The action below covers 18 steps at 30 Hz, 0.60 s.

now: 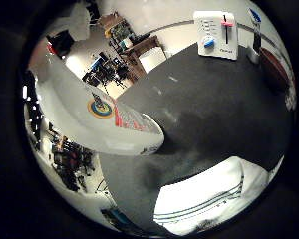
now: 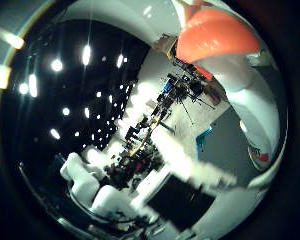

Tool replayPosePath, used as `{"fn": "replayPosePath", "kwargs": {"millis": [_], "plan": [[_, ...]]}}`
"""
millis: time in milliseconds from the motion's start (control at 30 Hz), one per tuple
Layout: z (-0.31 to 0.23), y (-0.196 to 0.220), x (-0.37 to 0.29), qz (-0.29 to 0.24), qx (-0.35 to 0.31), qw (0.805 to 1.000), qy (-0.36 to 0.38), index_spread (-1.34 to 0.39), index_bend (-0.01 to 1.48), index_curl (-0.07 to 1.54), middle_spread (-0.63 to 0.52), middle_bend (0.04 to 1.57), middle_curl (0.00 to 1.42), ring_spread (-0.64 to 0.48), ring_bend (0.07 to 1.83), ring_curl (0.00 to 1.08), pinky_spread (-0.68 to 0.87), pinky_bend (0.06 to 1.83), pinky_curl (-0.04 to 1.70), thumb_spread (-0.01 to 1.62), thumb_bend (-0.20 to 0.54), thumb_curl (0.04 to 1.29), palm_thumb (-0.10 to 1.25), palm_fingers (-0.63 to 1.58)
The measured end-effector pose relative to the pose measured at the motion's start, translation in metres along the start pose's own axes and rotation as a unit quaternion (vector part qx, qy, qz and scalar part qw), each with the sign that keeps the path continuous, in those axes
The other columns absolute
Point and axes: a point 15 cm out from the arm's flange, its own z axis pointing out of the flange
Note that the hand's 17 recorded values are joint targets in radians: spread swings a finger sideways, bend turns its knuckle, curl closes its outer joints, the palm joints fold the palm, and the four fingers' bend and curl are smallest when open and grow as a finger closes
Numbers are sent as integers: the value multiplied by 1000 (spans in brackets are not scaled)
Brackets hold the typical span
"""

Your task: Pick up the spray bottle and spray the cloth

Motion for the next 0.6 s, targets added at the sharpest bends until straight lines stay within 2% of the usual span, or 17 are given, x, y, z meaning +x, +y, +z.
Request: {"fn": "replayPosePath", "kwargs": {"millis": [167, 367, 600], "plan": [[0, -1, -4, -3, -2, 1000, 1, -468, 426, 443, -152, 453, 356, 170, 704, 192, 496, 1024, 400, 989, -38, 448, 373, 151], [-7, 4, -1, -5, -28, 999, 28, -431, 342, 396, -106, 355, 333, 240, 577, 164, 621, 918, 310, 972, -34, 406, 337, 146], [-26, 14, 9, 12, -71, 994, 83, -437, 278, 373, -84, 253, 322, 261, 455, 152, 647, 819, 235, 962, -32, 388, 327, 205]]}}
